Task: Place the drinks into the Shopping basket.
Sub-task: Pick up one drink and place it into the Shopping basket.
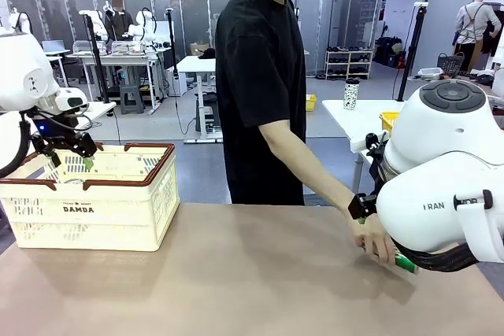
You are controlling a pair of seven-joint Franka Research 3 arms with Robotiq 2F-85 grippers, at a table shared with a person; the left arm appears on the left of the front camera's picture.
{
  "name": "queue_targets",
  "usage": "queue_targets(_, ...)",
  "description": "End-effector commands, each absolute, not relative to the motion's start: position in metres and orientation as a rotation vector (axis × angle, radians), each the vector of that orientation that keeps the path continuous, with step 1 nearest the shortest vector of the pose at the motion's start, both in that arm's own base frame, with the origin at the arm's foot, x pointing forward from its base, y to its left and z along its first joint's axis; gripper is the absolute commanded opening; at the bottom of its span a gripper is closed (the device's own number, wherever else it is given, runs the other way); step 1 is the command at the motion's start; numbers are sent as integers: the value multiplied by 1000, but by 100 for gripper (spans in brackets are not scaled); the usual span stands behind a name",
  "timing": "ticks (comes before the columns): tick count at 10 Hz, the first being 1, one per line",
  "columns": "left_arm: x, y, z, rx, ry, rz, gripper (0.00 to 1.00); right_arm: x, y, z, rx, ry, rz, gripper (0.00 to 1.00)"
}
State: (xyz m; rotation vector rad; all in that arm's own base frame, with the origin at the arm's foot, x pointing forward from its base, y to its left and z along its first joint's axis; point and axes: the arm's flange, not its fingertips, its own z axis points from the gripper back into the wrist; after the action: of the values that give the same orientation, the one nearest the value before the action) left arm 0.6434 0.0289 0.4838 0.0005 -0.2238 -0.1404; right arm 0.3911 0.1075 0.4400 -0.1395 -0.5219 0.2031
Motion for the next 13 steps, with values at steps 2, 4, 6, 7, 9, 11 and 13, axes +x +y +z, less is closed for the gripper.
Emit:
queue_targets(2,612,13,526,75,-225,-216,100,391,107,439,-142,-521,202,100)
queue_targets(4,596,1,544,84,-232,-284,100,391,107,439,-142,-521,202,100)
queue_targets(6,575,-16,555,94,-206,-407,100,391,107,439,-142,-521,202,100)
queue_targets(7,566,-23,556,106,-188,-490,100,391,107,439,-142,-521,202,100)
queue_targets(9,555,-28,556,130,-184,-580,100,391,107,439,-142,-521,202,100)
queue_targets(11,546,-28,556,109,-188,-676,100,391,107,439,-142,-521,202,100)
queue_targets(13,560,-36,558,110,-183,-575,100,394,100,438,-202,-499,321,100)
